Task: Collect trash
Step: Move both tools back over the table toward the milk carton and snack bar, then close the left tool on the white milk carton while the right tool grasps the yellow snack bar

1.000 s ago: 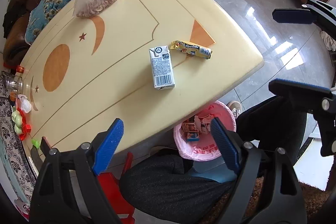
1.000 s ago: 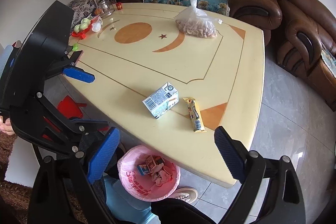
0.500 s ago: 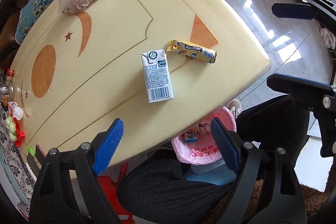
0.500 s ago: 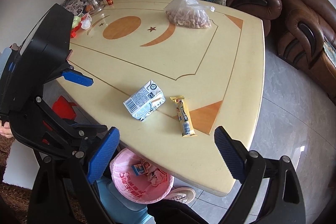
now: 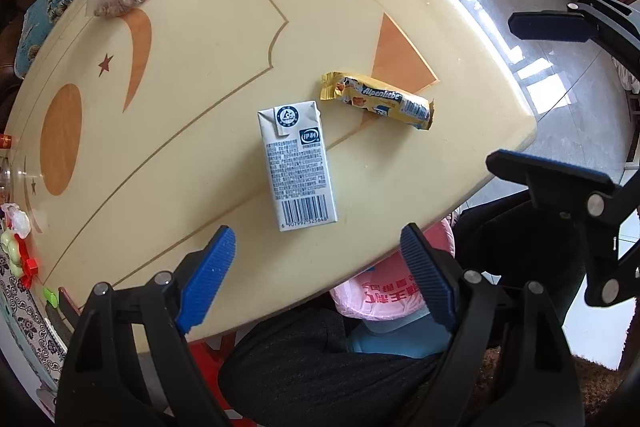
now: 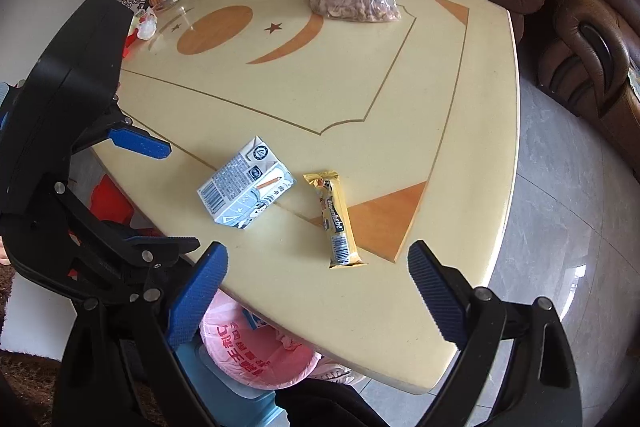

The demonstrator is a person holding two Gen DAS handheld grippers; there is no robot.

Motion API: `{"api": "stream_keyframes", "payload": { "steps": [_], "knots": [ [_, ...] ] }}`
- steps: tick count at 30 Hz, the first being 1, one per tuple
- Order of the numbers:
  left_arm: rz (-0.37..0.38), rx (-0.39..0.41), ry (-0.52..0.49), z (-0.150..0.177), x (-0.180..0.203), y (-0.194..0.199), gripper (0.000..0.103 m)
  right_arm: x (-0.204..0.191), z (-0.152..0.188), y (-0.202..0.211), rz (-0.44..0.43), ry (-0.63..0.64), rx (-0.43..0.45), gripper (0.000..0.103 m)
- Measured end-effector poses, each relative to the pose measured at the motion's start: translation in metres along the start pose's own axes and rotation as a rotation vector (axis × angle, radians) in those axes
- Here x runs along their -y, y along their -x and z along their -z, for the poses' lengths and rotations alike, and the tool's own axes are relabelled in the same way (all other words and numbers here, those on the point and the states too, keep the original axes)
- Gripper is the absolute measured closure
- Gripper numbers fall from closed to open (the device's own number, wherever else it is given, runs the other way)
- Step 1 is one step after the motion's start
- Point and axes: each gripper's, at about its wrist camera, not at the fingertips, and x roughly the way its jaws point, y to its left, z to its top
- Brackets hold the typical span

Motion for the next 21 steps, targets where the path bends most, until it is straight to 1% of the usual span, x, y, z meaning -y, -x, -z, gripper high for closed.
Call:
{"api": "stream_keyframes", "payload": {
  "steps": [8,14,21],
  "knots": [
    [0.015,-0.034,-0.001,-0.016,-0.006,-0.021,0.021,0.010,-0.004,-0.036,-0.020,-0.006,-0.051,0.014],
    [0.010,-0.066,-0.003,-0.025,-0.010,-0.042,0.020,0.017,-0.006,-0.064,-0.034,-0.008,-0.093,0.014],
    [0.030,-0.096,0.001,-0.031,-0.019,-0.062,0.021,0.027,-0.007,-0.090,-0.049,-0.015,-0.133,0.014]
  ]
}}
